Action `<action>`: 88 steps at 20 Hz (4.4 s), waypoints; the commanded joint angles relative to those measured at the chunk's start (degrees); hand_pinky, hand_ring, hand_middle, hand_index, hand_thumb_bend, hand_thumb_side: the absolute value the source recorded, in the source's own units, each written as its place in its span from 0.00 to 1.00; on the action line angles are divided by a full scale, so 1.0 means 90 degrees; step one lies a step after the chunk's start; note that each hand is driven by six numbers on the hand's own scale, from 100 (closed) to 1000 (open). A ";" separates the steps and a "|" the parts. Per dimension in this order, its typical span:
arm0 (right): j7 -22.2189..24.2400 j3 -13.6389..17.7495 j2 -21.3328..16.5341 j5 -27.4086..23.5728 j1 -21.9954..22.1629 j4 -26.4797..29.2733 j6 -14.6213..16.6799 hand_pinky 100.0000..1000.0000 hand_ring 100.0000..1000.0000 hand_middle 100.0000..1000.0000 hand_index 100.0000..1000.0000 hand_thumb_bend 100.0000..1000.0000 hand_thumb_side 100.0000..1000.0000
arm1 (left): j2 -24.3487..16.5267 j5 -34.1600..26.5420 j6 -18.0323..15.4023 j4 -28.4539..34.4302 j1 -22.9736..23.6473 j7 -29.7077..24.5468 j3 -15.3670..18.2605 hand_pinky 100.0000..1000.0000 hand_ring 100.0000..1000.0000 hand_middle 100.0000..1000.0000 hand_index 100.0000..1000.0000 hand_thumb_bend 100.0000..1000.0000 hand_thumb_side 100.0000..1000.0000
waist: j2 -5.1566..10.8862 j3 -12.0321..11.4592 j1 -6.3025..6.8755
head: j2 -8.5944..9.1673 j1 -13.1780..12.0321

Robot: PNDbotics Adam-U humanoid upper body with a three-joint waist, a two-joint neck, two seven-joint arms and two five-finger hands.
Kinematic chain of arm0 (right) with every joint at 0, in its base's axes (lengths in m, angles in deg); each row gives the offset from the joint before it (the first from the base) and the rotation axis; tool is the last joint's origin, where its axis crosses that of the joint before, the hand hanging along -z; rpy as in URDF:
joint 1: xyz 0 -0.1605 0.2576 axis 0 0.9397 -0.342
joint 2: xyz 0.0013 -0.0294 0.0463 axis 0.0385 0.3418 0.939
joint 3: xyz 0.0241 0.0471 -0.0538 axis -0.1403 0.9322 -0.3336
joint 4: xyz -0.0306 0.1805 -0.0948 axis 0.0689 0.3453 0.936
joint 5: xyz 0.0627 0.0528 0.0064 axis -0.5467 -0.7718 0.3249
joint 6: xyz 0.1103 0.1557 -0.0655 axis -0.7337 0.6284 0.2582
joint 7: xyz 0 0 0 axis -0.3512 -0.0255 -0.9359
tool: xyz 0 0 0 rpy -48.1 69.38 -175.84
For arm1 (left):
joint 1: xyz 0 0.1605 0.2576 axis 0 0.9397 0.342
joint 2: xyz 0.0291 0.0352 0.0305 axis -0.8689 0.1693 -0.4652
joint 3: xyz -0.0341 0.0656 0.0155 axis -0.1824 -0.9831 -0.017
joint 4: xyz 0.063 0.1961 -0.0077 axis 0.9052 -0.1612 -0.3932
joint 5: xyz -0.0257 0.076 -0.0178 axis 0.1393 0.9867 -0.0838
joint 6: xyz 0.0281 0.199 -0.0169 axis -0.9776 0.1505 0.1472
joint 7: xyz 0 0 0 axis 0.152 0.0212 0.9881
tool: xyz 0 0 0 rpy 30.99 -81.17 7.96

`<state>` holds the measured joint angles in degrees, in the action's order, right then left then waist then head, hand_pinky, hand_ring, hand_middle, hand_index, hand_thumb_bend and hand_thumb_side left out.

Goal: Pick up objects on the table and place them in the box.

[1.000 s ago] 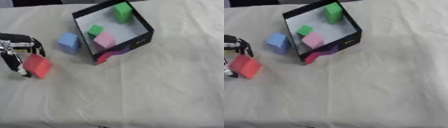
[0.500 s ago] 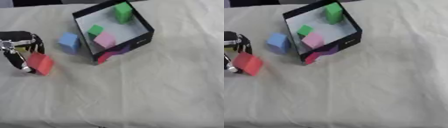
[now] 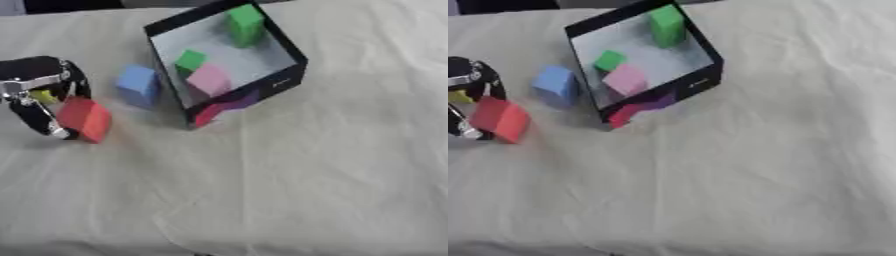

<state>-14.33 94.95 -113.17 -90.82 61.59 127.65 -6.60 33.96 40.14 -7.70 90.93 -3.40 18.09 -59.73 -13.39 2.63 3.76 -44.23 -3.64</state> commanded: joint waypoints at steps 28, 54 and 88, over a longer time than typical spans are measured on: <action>0.0230 -0.0210 -0.0005 -0.0058 -0.0570 0.0166 -0.0031 0.71 0.78 0.67 0.76 0.21 0.46 | 0.4126 0.2612 -0.0668 -0.3318 -0.3845 -0.0155 0.0126 0.57 0.47 0.55 0.62 0.53 0.00 | 0.0237 0.0139 -0.0120 | 0.0013 -0.0106; 0.0121 -0.0111 -0.0278 -0.0068 -0.0310 0.0201 0.0014 0.71 0.78 0.67 0.76 0.21 0.46 | 0.1403 0.0435 0.0269 -0.2388 -0.3682 -0.1824 0.0901 0.82 0.77 0.74 0.80 0.80 0.21 | 0.0207 -0.0092 -0.0089 | 0.0059 0.0232; 0.0083 -0.0104 -0.0455 0.0047 -0.0257 0.0194 -0.0015 0.71 0.78 0.67 0.76 0.20 0.48 | -0.0012 0.0520 0.0305 -0.2449 -0.2266 -0.2428 0.1128 0.78 0.73 0.68 0.66 0.50 0.00 | -0.0128 0.0069 -0.0036 | 0.0455 -0.0164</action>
<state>-13.56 93.52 -114.78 -90.83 59.71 128.34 -6.69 36.73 45.35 -5.16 68.01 -23.10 -3.49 -49.94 -14.52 3.36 3.74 -40.66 -5.04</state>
